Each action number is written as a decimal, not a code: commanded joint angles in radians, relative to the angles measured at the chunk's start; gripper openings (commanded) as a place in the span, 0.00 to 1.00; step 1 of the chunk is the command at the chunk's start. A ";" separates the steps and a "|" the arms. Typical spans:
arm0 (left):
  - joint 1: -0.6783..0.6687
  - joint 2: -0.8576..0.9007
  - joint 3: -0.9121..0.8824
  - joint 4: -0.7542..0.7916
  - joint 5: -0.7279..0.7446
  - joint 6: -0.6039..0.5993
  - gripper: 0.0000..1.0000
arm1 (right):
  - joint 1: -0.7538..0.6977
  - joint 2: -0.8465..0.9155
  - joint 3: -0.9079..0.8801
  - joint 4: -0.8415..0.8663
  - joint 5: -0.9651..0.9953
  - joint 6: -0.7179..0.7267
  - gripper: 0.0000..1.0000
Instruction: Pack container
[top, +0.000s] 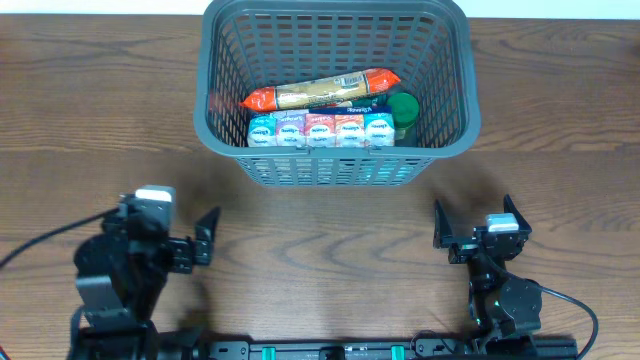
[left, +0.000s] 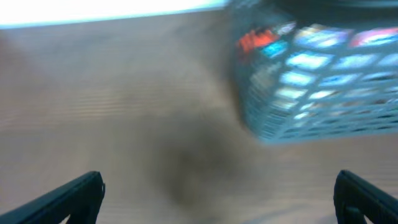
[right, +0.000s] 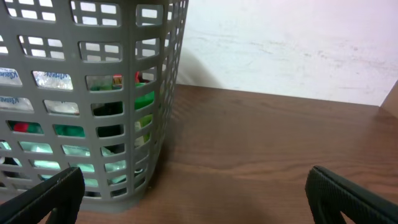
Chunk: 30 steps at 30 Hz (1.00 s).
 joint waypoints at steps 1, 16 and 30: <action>-0.073 -0.086 -0.135 0.141 0.058 0.025 0.99 | 0.010 -0.006 -0.002 -0.005 0.000 0.013 0.99; -0.123 -0.339 -0.655 0.734 0.024 0.099 0.99 | 0.010 -0.006 -0.002 -0.005 0.000 0.013 0.99; -0.173 -0.459 -0.655 0.586 0.005 0.034 0.99 | 0.010 -0.006 -0.002 -0.004 0.000 0.013 0.99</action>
